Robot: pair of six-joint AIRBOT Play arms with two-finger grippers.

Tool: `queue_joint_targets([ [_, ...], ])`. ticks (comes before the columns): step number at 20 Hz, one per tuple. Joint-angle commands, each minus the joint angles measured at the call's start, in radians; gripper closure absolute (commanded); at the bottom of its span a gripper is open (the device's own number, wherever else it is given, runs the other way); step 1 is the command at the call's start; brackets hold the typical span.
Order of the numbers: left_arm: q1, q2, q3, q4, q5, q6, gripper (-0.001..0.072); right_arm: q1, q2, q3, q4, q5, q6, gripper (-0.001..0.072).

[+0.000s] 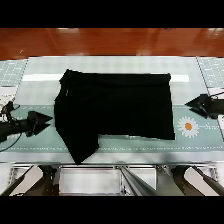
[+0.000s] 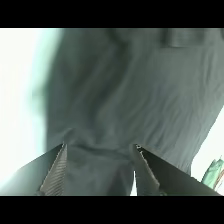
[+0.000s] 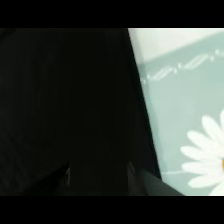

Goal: Fold the shirts.

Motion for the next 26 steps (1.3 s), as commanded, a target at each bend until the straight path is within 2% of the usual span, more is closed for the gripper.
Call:
queue_joint_targets([
  [1, 0.063, 0.0, -0.087, 0.021, 0.055, -0.001, 0.0199, -0.002, 0.058, -0.101, 0.019, -0.002, -0.037, 0.0297],
  [4, 0.055, -0.06, -0.087, 0.037, 0.09, -0.016, 0.0199, -0.002, 0.058, -0.101, 0.026, -0.003, -0.041, 0.0297],
  [8, -0.001, -0.153, -0.087, -0.002, 0.11, 0.024, 0.0199, -0.002, 0.057, -0.101, 0.026, -0.007, -0.042, 0.0297],
  [14, -0.239, -0.224, -0.064, -0.038, 0.181, 0.038, 0.0211, -0.003, 0.058, -0.101, 0.025, -0.026, -0.041, 0.0297],
  [15, -0.271, -0.231, -0.04, -0.019, 0.166, 0.038, 0.0366, -0.012, 0.058, -0.099, 0.017, -0.031, -0.042, 0.0297],
  [16, -0.286, -0.232, -0.016, 0.003, 0.149, 0.039, 0.0694, -0.04, 0.058, -0.099, 0.018, -0.034, -0.042, 0.0298],
  [19, -0.288, -0.231, 0.051, 0.023, 0.087, 0.034, 0.0684, -0.153, 0.057, -0.1, -0.072, -0.038, -0.031, 0.0302],
  [21, -0.288, -0.229, 0.073, 0.022, 0.075, 0.034, 0.0684, -0.201, 0.048, -0.13, -0.171, -0.029, 0.05, 0.0302],
  [22, -0.288, -0.229, 0.074, 0.022, 0.077, 0.034, 0.0684, -0.214, 0.031, -0.151, -0.173, 0.01, 0.076, 0.0302],
  [26, -0.288, -0.229, 0.073, 0.022, 0.077, 0.034, 0.0684, -0.212, -0.078, -0.212, -0.167, 0.102, 0.068, 0.0302],
])
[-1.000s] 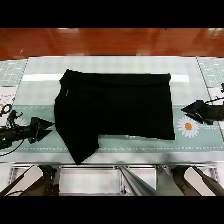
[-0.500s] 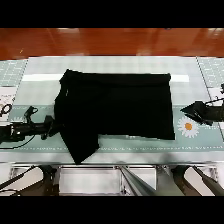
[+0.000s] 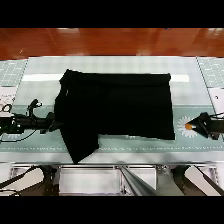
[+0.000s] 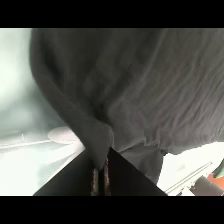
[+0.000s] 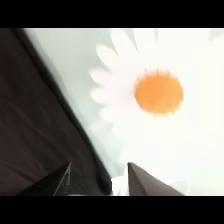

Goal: Fold the shirts.

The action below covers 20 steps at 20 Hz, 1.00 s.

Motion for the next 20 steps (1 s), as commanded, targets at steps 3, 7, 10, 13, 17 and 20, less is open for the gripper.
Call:
queue_joint_targets([
  [3, -0.003, 0.0, 0.008, -0.002, -0.003, 0.0, 0.0684, -0.007, -0.125, -0.034, 0.049, 0.098, -0.042, 0.0302],
  [7, -0.003, 0.0, 0.008, -0.002, -0.001, -0.015, 0.0684, 0.096, -0.186, -0.034, 0.027, 0.096, -0.052, 0.0302],
  [10, -0.003, 0.0, 0.008, -0.002, -0.001, -0.015, 0.0684, 0.174, -0.235, -0.034, 0.019, 0.095, -0.048, 0.0302],
  [13, -0.003, 0.0, 0.008, -0.003, 0.001, -0.015, 0.0684, 0.249, -0.262, -0.034, 0.07, 0.037, -0.047, 0.0302],
  [17, -0.003, 0.0, 0.008, -0.018, 0.007, -0.014, 0.0684, 0.332, -0.264, -0.032, 0.204, -0.06, -0.051, 0.0342],
  [20, -0.003, 0.0, 0.009, -0.022, 0.008, -0.014, 0.0684, 0.376, -0.264, -0.032, 0.229, -0.06, -0.12, 0.0684],
])
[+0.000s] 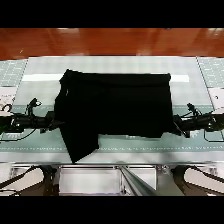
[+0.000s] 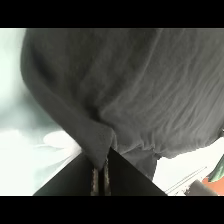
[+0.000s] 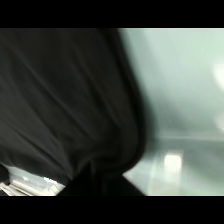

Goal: Fold the shirts.

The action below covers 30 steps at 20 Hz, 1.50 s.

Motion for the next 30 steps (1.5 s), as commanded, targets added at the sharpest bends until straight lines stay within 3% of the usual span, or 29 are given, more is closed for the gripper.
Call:
queue_joint_targets([
  [1, 0.0, 0.003, 0.005, -0.008, 0.001, 0.002, 0.0684, 0.048, -0.003, 0.004, 0.062, -0.006, -0.059, 0.0684],
  [5, 0.006, 0.042, 0.112, -0.076, -0.077, 0.002, 0.0684, 0.047, 0.055, 0.136, 0.056, 0.071, -0.063, 0.0685],
  [9, 0.008, 0.188, 0.305, -0.352, -0.077, 0.032, 0.0684, 0.047, 0.159, 0.489, 0.064, 0.073, -0.01, 0.0685],
  [12, 0.008, 0.303, 0.496, -0.46, 0.006, 0.026, 0.0685, 0.048, 0.205, 0.819, 0.131, 0.013, 0.02, 0.0685],
  [16, 0.008, 0.385, 0.828, -0.449, 0.116, -0.009, 0.0685, 0.047, 0.208, 1.261, 0.109, -0.009, 0.084, 0.0685],
  [19, 0.008, 0.409, 1.069, -0.322, 0.138, -0.095, 0.0685, 0.047, 0.22, 1.482, 0.035, -0.002, 0.143, 0.0685],
  [22, 0.008, 0.481, 1.199, -0.089, 0.138, -0.196, 0.0685, 0.047, 0.321, 1.495, -0.078, 0.031, 0.143, 0.0685],
  [30, 0.008, 0.817, 1.207, 0.382, 0.118, -0.328, 0.0684, 0.047, 0.607, 1.405, -0.304, 0.159, 0.18, 0.0685],
])
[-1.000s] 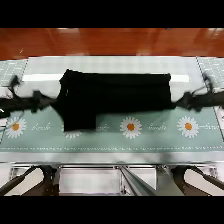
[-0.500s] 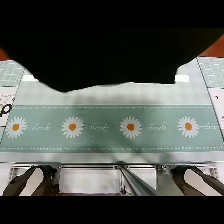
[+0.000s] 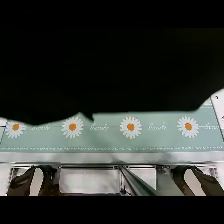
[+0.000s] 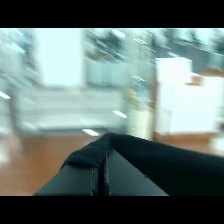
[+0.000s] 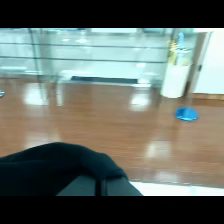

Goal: Fold the shirts.

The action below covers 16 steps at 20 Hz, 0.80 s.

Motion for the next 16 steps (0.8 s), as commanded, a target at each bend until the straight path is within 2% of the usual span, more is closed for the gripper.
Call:
queue_joint_targets([
  [1, 0.001, 0.124, 0.011, 0.298, -0.023, -0.108, 0.0684, 0.001, 0.117, -0.074, -0.126, 0.057, 0.04, 0.0685],
  [4, 0.001, 0.133, 0.001, 0.532, -0.139, -0.237, 0.0684, 0.001, 0.175, -0.198, -0.121, 0.061, 0.043, 0.0685],
  [6, 0.001, 0.125, -0.089, 0.529, -0.142, -0.241, 0.0684, 0.001, 0.181, -0.308, -0.121, 0.064, 0.035, 0.0685],
  [7, 0.001, 0.119, -0.159, 0.489, -0.126, -0.24, 0.0684, 0.001, 0.181, -0.383, -0.116, 0.056, 0.023, 0.0685],
  [9, 0.001, 0.088, -0.334, 0.312, -0.098, -0.198, 0.0684, 0.001, 0.175, -0.546, -0.048, 0.005, -0.018, 0.0685],
  [12, -0.002, -0.031, -0.592, -0.041, -0.079, -0.039, 0.0684, 0.001, 0.09, -0.724, 0.088, -0.078, -0.101, 0.0685],
  [13, -0.012, -0.085, -0.655, -0.098, -0.047, -0.002, 0.0684, 0.002, 0.036, -0.761, 0.125, -0.101, -0.131, 0.0685],
  [16, -0.085, -0.325, -0.724, -0.114, 0.081, 0.038, 0.0684, 0.002, -0.173, -0.789, 0.2, -0.182, -0.2, 0.0685],
])
